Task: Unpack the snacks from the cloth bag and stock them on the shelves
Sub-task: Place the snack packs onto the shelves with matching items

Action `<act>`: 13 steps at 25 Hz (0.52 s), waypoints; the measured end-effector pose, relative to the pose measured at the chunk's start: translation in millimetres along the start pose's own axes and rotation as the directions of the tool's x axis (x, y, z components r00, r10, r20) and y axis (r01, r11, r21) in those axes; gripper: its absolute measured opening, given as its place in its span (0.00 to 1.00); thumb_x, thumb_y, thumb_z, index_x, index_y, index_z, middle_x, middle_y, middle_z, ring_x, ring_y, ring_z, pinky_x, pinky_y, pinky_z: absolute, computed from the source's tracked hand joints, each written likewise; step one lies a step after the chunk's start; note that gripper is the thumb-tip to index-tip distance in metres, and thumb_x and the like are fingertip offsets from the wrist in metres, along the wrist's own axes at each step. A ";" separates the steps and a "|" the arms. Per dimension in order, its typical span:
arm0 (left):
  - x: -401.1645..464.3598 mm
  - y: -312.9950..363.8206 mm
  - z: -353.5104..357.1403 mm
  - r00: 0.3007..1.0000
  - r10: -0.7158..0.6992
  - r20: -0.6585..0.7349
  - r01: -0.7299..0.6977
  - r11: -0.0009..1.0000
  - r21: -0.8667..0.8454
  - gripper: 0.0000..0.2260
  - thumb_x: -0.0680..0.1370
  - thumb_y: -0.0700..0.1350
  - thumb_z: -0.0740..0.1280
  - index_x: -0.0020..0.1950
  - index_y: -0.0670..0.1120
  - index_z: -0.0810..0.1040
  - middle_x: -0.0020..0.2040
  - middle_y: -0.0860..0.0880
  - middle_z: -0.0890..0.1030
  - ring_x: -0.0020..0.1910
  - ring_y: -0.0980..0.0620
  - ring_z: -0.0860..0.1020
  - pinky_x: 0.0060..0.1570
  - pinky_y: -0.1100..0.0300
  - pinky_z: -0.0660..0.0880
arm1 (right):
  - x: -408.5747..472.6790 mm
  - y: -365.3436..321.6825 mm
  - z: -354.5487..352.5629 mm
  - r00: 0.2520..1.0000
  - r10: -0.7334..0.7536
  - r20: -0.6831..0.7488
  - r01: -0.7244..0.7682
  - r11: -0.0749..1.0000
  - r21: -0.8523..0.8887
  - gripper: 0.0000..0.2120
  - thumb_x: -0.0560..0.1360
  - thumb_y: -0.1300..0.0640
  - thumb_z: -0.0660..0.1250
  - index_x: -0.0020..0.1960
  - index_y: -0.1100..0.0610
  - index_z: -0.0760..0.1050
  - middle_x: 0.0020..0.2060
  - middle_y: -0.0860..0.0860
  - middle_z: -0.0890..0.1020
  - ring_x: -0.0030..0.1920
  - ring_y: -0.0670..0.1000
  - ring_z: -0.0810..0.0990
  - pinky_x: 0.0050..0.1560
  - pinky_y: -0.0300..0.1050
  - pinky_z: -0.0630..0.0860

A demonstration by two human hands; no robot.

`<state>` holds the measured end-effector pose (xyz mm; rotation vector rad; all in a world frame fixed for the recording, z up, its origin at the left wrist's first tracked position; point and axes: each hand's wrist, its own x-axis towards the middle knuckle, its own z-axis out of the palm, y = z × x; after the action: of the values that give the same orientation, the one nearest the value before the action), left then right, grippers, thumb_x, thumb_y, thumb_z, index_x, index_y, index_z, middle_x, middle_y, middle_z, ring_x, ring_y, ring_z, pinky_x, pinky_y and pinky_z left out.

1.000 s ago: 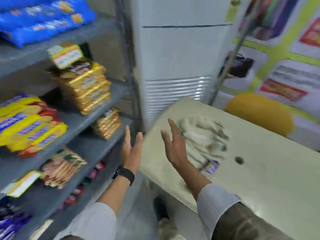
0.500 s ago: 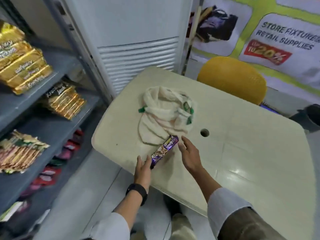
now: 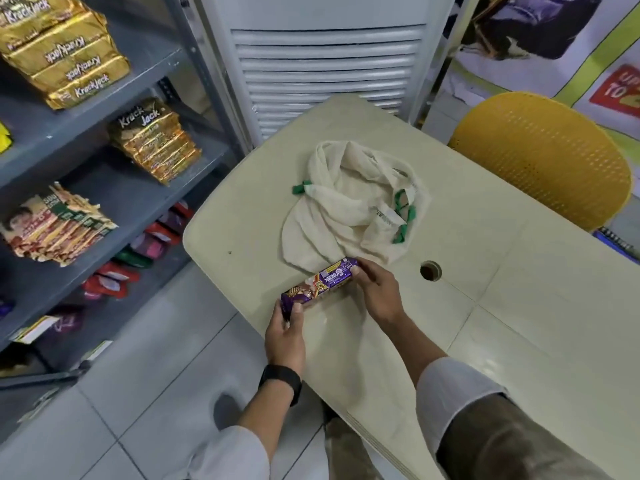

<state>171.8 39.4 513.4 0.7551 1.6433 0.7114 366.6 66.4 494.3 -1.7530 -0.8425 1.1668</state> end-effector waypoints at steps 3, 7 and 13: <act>4.1 1.4 3.2 0.999 -0.003 -0.036 0.001 0.999 -0.043 0.23 0.82 0.53 0.65 0.76 0.47 0.72 0.67 0.46 0.81 0.66 0.49 0.78 0.71 0.49 0.72 | 4.1 -1.1 5.2 0.999 0.031 0.031 -0.034 0.996 0.081 0.10 0.80 0.51 0.68 0.58 0.46 0.85 0.53 0.43 0.88 0.56 0.42 0.84 0.57 0.38 0.77; 6.1 3.8 0.5 1.000 -0.021 -0.021 0.018 0.991 -0.134 0.17 0.82 0.49 0.66 0.70 0.47 0.78 0.60 0.50 0.85 0.60 0.53 0.81 0.65 0.58 0.74 | 1.2 0.3 11.8 0.997 0.071 0.015 -0.072 0.985 0.155 0.13 0.80 0.50 0.67 0.61 0.50 0.85 0.56 0.46 0.87 0.62 0.50 0.83 0.69 0.53 0.76; -4.4 45.6 -34.6 1.000 0.019 -0.022 -0.025 0.953 -0.302 0.13 0.82 0.45 0.68 0.64 0.44 0.82 0.57 0.47 0.86 0.56 0.51 0.83 0.61 0.58 0.75 | -10.0 -59.7 33.4 1.000 0.008 0.028 -0.013 0.982 0.187 0.09 0.81 0.51 0.68 0.57 0.48 0.86 0.52 0.48 0.88 0.56 0.47 0.84 0.65 0.52 0.77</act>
<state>143.4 61.7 558.1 0.5475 1.4986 0.9634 327.3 91.9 545.2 -1.5929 -0.7152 1.2380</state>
